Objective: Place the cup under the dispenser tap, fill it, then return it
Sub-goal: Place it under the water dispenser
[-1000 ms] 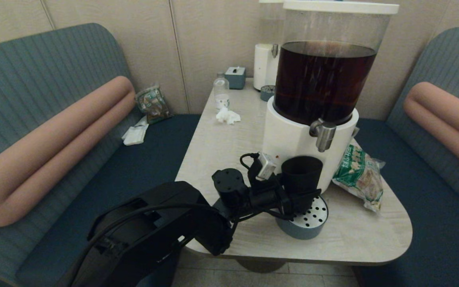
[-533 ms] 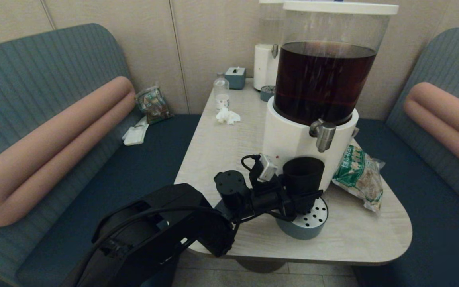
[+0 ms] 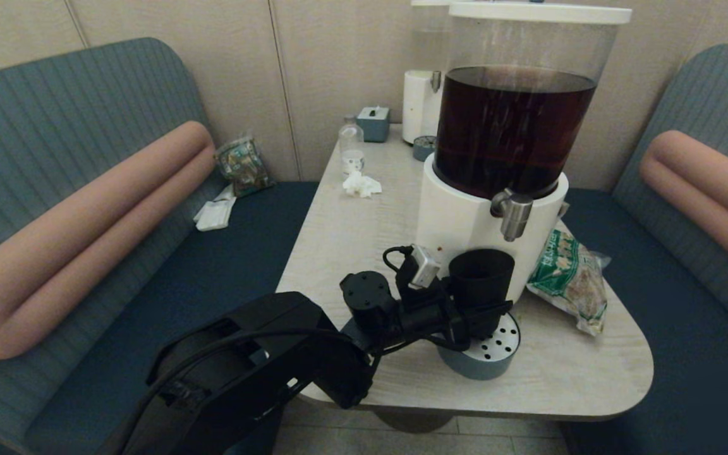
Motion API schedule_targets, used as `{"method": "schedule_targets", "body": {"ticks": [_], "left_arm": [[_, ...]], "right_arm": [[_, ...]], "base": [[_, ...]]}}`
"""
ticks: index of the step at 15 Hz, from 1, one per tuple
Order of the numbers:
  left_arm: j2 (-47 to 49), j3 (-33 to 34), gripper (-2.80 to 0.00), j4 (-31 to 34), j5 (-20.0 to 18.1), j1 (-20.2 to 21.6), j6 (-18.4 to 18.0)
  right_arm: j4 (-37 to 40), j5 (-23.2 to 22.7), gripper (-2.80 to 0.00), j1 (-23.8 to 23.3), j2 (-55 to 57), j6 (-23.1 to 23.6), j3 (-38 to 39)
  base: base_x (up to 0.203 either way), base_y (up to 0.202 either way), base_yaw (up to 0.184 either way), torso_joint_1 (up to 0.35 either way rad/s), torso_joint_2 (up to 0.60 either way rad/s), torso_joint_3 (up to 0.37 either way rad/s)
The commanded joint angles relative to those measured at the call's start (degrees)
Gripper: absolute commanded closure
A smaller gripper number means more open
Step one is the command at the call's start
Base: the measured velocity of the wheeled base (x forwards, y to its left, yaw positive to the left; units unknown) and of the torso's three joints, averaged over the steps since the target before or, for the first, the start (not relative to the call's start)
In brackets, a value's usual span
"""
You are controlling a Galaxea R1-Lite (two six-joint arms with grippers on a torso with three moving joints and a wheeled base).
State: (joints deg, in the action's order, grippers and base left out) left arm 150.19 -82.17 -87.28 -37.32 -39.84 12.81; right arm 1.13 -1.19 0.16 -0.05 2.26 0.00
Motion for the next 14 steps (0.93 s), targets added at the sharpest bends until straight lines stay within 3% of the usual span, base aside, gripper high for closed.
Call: {"method": "schedule_targets", "body": {"ticks": [1, 7, 8, 14], "left_arm": [[0.1, 0.1, 0.0, -0.4, -0.1, -0.4, 0.1], [0.0, 0.3, 0.0, -0.4, -0.1, -0.5, 0.0], [0.0, 0.3, -2.8, -0.4, -0.1, -0.5, 0.0], [0.0, 0.3, -2.8, -0.4, -0.1, -0.5, 0.1]], "right_arm": [[0.0, 0.0, 0.0, 0.0, 0.0, 0.0, 0.1], [0.0, 0.0, 0.0, 0.0, 0.0, 0.0, 0.0], [0.0, 0.0, 0.0, 0.0, 0.0, 0.0, 0.1], [0.0, -0.1, 0.0, 0.0, 0.0, 0.0, 0.0]], "base": [[0.0, 0.0, 0.0, 0.0, 0.0, 0.0], [0.0, 0.0, 0.0, 0.0, 0.0, 0.0], [0.0, 0.0, 0.0, 0.0, 0.0, 0.0], [0.0, 0.0, 0.0, 0.0, 0.0, 0.0]]}}
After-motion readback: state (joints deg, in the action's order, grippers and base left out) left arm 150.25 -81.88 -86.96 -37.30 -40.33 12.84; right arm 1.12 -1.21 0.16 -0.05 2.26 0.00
